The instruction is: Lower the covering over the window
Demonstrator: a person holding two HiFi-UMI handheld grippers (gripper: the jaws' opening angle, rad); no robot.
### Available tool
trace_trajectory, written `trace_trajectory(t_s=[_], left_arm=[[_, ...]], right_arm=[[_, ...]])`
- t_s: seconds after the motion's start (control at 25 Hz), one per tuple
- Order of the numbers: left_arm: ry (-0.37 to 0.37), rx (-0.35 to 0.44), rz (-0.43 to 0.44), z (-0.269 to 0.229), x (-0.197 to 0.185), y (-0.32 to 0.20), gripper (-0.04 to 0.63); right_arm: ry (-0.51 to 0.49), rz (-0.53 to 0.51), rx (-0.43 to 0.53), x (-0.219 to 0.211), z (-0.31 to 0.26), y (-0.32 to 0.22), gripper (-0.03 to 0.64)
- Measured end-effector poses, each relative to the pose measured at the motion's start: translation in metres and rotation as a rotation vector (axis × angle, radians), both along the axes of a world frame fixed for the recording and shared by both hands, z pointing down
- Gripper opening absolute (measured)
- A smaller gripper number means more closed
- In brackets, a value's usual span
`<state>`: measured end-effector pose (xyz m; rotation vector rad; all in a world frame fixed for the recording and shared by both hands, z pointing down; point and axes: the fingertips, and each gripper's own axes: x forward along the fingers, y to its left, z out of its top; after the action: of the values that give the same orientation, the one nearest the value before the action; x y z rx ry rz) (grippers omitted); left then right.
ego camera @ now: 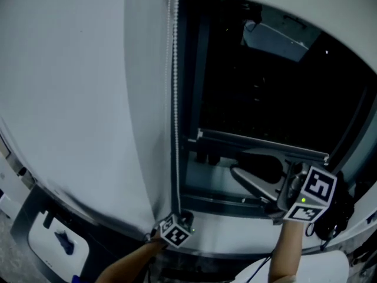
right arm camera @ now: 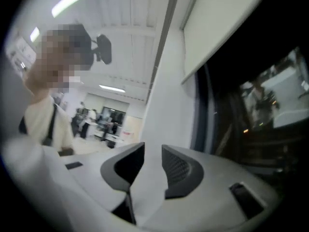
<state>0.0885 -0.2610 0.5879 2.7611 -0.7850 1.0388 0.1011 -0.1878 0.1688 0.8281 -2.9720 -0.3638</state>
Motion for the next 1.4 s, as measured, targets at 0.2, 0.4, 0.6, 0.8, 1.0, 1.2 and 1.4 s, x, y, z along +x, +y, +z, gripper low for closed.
trace_trajectory(t_s=[0.2, 0.4, 0.6, 0.8, 1.0, 1.2, 1.4], left_arm=[[0.096, 0.015, 0.002, -0.001, 0.018, 0.028, 0.014], [0.116, 0.047, 0.055, -0.016, 0.033, 0.027, 0.014], [0.094, 0.051, 0.096, -0.01, 0.041, 0.036, 0.014], [0.082, 0.038, 0.108, 0.0, 0.044, 0.042, 0.014], [0.106, 0.048, 0.105, -0.004, 0.038, 0.042, 0.014], [0.19, 0.083, 0.031, -0.031, 0.024, 0.024, 0.014], [0.284, 0.085, -0.026, -0.056, 0.01, 0.014, 0.014]], right_arm=[[-0.158, 0.188, 0.06, 0.001, -0.026, -0.052, 0.124], [-0.127, 0.137, 0.105, -0.053, -0.054, -0.067, 0.218], [-0.151, 0.135, 0.122, -0.075, -0.083, -0.084, 0.229], [-0.118, 0.184, 0.167, -0.079, -0.096, -0.097, 0.221], [-0.143, 0.209, 0.229, -0.076, -0.103, -0.09, 0.017], [-0.152, 0.194, 0.233, -0.071, -0.106, -0.09, 0.007], [-0.128, 0.237, 0.25, -0.064, -0.105, -0.093, 0.006]])
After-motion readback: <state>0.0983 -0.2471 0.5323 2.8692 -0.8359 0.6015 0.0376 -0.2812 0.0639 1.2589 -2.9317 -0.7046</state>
